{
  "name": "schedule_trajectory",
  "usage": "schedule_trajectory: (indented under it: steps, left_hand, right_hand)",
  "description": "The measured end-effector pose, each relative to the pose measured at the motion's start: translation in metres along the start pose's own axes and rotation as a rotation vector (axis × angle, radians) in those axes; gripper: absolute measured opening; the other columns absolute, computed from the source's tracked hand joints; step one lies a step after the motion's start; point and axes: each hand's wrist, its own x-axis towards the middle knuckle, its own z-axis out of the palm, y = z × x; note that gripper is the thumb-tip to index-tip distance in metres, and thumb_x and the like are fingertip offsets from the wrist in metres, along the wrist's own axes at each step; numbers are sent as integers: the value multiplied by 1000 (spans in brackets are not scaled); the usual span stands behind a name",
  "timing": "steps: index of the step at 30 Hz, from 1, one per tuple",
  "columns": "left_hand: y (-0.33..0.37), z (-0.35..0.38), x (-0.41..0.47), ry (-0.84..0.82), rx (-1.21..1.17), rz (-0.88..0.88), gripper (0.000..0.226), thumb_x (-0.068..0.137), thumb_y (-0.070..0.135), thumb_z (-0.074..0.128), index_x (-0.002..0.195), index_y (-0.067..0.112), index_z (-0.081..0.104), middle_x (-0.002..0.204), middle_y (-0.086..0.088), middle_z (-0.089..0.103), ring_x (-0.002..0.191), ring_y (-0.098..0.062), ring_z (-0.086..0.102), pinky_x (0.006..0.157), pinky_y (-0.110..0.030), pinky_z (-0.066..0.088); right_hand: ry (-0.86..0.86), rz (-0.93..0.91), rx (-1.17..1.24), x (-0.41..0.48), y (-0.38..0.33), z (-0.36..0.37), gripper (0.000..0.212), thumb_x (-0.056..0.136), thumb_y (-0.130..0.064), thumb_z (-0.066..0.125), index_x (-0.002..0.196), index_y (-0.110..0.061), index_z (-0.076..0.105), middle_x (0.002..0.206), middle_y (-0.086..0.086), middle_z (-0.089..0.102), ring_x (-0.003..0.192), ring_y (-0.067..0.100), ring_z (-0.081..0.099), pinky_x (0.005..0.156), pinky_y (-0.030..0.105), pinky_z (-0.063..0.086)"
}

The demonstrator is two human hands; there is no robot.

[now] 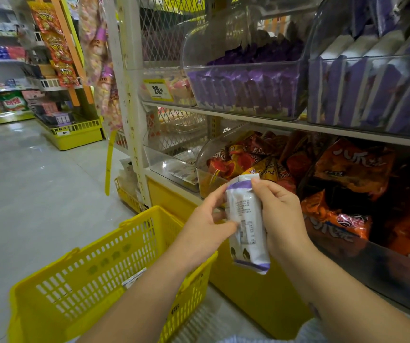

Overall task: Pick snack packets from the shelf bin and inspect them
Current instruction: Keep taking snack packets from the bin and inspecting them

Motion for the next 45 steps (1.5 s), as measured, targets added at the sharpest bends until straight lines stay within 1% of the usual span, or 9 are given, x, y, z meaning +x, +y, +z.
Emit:
schedule_trajectory:
  steps: [5, 10, 15, 19, 24, 29, 35, 41, 45]
  left_hand:
    - [-6, -2, -2, -168, 27, -49, 88, 72, 12, 67, 129, 64, 23, 112, 50, 50, 113, 15, 52, 82, -22, 54]
    - [-3, -3, -7, -286, 73, -80, 108, 71, 17, 74, 144, 57, 6, 128, 34, 48, 118, 14, 50, 95, -30, 53]
    - [3, -5, -14, -258, -19, -101, 93, 81, 7, 75, 147, 46, 22, 156, 16, 26, 130, -6, 48, 94, -32, 54]
    - [9, -11, -16, -260, -125, -116, 77, 80, 0, 74, 136, 42, 42, 142, 7, 51, 104, -14, 68, 80, -28, 57]
    - [13, -15, -17, -207, -162, -21, 80, 77, -10, 72, 137, 38, 46, 133, 18, 59, 111, -16, 66, 83, -25, 55]
    - [16, -19, -16, -10, -198, 51, 71, 78, -6, 72, 128, 40, 50, 120, 20, 66, 103, -12, 68, 75, -22, 55]
    - [21, -22, -15, 154, -250, 123, 56, 79, -5, 71, 117, 36, 59, 107, 14, 70, 91, -12, 72, 69, -20, 56]
    - [25, -15, -17, 153, -236, 205, 40, 79, -12, 67, 101, 21, 60, 102, 11, 73, 86, -10, 73, 67, -17, 54]
    - [27, -11, -19, 139, -151, 272, 46, 81, -12, 66, 72, 33, 61, 112, 18, 70, 95, -12, 72, 69, -19, 56]
  right_hand:
    - [24, 188, 194, 4, -4, -3, 23, 94, -24, 59, 87, -8, 74, 95, 28, 70, 94, 49, 66, 81, 70, 49]
    - [21, 316, 279, 5, -5, -7, 29, 96, -28, 56, 105, -5, 71, 102, 27, 70, 97, 45, 67, 82, 64, 53]
    - [47, 466, 379, 9, -6, -10, 40, 96, -38, 54, 113, -4, 67, 107, 24, 70, 97, 41, 68, 79, 57, 55]
    - [50, 544, 520, 16, -10, -12, 47, 98, -44, 47, 110, -2, 65, 109, 26, 68, 93, 39, 67, 67, 52, 51]
    - [-28, 499, 632, 22, -11, -20, 62, 102, -42, 36, 75, -2, 75, 77, 19, 74, 62, 29, 73, 54, 45, 55]
    - [11, 374, 662, 26, -14, -19, 42, 97, -41, 49, 119, -8, 62, 114, 9, 71, 101, 26, 69, 86, 49, 54]
    - [-162, 253, 468, 22, -15, -18, 15, 92, -16, 59, 106, -13, 63, 103, 9, 74, 84, 19, 73, 58, 34, 59]
    - [-221, 292, 562, 23, -16, -18, 22, 95, -14, 51, 114, -13, 62, 112, 11, 72, 95, 24, 72, 80, 46, 58]
    - [-355, 328, 707, 22, -18, -20, 42, 83, -16, 52, 124, -12, 57, 119, 14, 69, 103, 28, 69, 85, 52, 55]
